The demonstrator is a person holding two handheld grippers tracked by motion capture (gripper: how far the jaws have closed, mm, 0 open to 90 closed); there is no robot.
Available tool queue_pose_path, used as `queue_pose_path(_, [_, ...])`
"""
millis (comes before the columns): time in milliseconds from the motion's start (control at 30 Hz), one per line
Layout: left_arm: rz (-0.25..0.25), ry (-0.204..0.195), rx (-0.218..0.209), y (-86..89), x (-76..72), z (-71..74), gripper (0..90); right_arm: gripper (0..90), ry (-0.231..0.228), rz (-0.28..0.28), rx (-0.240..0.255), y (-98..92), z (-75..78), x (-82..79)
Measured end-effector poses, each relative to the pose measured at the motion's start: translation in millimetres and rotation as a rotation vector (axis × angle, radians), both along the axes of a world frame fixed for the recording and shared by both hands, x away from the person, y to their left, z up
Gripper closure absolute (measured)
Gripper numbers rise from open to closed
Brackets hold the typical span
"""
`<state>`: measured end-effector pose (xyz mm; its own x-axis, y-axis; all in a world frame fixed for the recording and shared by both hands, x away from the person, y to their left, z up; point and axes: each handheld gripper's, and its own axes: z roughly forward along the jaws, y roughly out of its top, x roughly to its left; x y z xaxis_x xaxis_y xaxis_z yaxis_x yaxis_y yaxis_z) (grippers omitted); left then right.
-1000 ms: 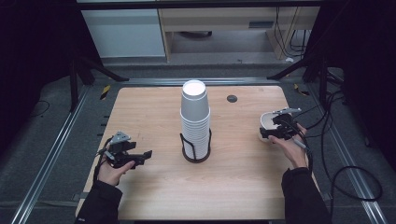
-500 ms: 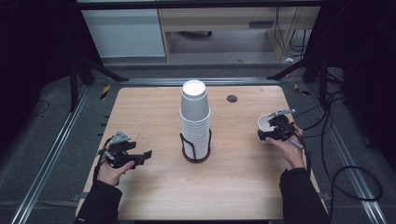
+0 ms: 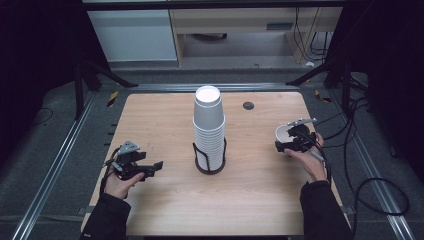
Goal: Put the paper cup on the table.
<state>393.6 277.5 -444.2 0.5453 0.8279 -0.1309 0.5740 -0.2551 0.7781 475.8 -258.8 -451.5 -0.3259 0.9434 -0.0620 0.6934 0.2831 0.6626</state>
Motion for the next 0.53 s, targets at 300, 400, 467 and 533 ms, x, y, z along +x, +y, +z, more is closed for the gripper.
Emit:
queue_pose_path(300, [0.000, -0.001, -0.004, 1.0, -0.4, 0.9, 15.5, 1.4, -0.033, -0.001, -0.009, 0.8, 21.1, -8.0])
queue_pose_path(400, [0.001, -0.001, -0.003, 1.9, -0.3, 0.8, 15.5, 1.1, -0.074, 0.012, 0.002, 0.0, 32.9, -15.5])
queue_pose_path(467, [0.004, 0.003, -0.002, 2.4, -0.1, 0.4, 15.4, 0.9, -0.105, 0.019, 0.010, -1.4, 42.8, -23.1])
queue_pose_path(533, [0.002, 0.005, 0.002, 2.8, 0.1, -0.2, 15.3, 0.9, -0.125, 0.024, 0.018, -2.6, 49.9, -30.1])
